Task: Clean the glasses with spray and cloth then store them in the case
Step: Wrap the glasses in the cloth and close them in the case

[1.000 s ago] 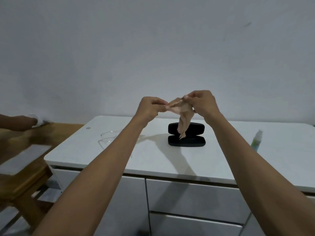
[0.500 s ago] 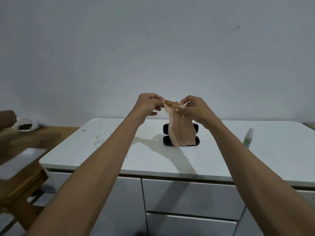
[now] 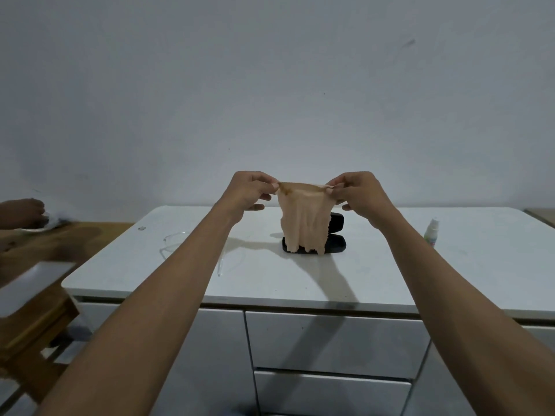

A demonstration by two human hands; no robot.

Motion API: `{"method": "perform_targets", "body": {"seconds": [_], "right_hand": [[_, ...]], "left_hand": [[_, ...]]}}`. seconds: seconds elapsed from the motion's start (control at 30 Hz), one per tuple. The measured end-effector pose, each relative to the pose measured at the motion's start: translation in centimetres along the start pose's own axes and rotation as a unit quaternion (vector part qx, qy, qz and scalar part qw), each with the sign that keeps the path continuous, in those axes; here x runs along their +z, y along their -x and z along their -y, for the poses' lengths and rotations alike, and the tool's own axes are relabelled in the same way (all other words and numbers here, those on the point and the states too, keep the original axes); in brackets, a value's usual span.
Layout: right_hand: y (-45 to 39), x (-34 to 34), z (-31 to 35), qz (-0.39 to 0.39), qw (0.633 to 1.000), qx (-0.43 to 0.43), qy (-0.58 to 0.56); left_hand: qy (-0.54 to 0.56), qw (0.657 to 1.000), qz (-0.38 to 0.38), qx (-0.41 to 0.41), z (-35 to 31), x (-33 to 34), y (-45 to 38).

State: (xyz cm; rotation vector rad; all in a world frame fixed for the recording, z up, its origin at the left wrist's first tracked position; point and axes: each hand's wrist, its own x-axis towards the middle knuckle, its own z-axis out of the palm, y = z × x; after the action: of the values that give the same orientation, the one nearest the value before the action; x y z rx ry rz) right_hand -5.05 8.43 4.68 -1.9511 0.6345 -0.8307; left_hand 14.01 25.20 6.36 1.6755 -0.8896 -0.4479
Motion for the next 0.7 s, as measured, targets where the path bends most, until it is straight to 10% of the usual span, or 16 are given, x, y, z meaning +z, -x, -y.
{"method": "perform_targets", "body": {"seconds": [0.4,0.7], "right_hand": [[0.8,-1.8,-1.2,0.016,0.999,0.021,-0.018],[4.5,-1.3,-3.5,0.316,0.923,0.170,0.139]], "left_hand": [[0.003,1.000,0.021,0.012,1.7,0.7,-0.1],[-0.201,0.931,0.295,-0.073,5.6,1.4,3.2]]}}
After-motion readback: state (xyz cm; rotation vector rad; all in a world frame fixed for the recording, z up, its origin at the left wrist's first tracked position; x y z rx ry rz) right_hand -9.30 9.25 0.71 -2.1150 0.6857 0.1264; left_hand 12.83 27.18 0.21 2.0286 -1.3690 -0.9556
